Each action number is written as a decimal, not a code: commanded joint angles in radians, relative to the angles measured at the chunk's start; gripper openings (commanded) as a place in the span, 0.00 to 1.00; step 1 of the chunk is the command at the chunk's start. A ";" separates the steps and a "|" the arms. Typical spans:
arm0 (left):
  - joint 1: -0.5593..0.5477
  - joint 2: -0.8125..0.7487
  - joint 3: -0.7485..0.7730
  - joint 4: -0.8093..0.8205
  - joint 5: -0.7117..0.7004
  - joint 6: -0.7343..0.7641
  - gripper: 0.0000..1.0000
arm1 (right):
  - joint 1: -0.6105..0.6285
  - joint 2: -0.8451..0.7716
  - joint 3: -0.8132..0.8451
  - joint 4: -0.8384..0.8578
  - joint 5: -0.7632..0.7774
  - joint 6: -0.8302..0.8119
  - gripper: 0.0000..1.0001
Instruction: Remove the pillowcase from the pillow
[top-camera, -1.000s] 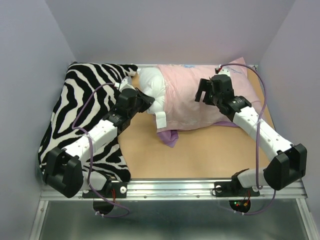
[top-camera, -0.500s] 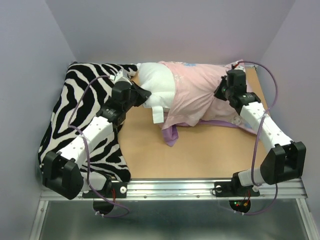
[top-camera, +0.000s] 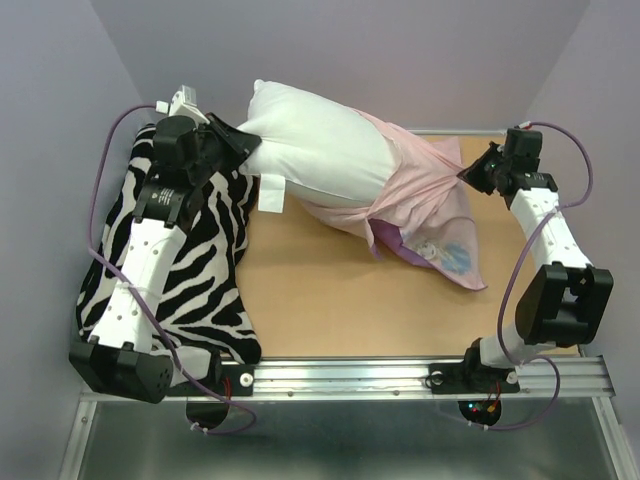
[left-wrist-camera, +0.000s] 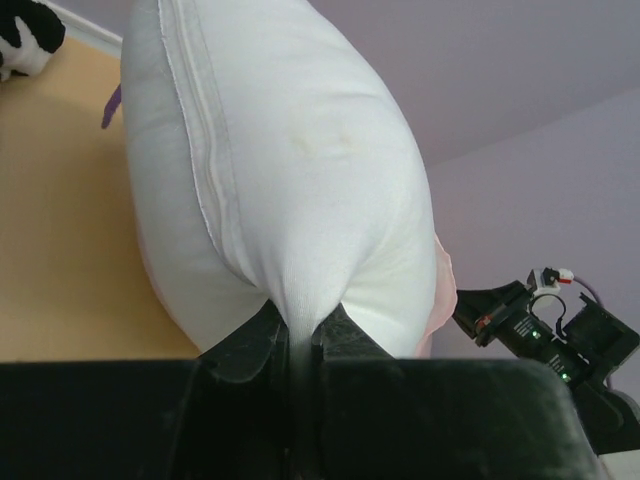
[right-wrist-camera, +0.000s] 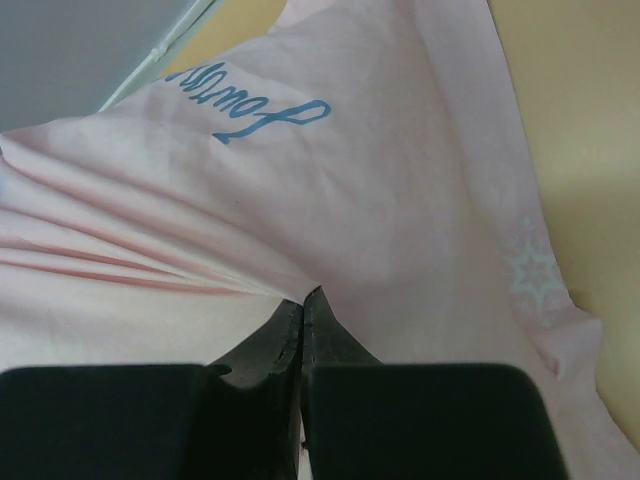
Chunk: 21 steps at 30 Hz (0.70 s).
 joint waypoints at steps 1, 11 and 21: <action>0.112 -0.115 0.146 0.106 -0.184 0.074 0.00 | -0.140 0.028 0.078 0.020 0.175 -0.015 0.01; 0.100 -0.137 0.038 0.159 -0.147 0.054 0.00 | 0.018 -0.068 0.000 0.041 -0.121 -0.098 0.52; -0.133 -0.080 0.119 0.164 -0.340 0.092 0.00 | 0.375 -0.355 -0.131 0.040 -0.025 -0.071 0.80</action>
